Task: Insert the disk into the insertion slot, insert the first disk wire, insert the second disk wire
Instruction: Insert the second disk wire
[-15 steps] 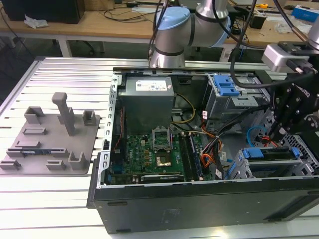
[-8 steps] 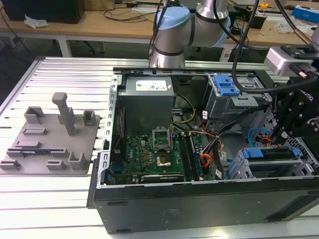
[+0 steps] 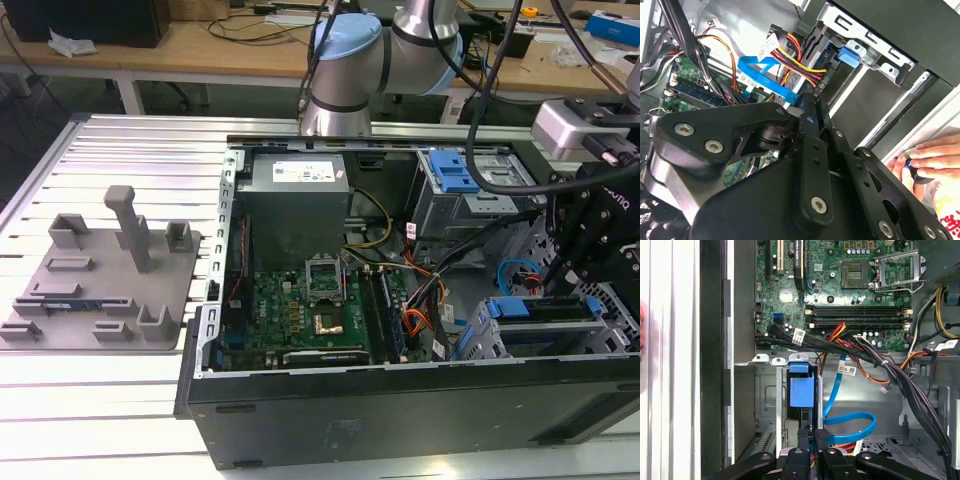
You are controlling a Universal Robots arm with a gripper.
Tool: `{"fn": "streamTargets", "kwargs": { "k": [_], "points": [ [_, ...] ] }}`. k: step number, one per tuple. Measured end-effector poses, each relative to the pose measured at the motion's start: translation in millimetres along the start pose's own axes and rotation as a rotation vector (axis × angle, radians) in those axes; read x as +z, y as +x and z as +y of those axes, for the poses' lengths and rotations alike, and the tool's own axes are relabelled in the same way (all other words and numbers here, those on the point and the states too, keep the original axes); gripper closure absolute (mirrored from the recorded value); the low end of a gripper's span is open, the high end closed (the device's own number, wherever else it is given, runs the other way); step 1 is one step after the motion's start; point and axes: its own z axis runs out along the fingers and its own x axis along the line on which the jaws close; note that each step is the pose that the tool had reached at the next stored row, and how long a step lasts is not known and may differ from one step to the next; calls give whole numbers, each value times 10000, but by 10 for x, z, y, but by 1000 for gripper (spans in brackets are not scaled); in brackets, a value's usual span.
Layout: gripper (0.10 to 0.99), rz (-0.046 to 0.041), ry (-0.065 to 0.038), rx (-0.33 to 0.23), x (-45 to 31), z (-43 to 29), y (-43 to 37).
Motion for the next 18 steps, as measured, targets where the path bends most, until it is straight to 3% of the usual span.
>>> {"fn": "streamTargets", "kwargs": {
  "k": [18],
  "points": [
    [925,-2,0,0,69,-16,-7]
  ]
}}
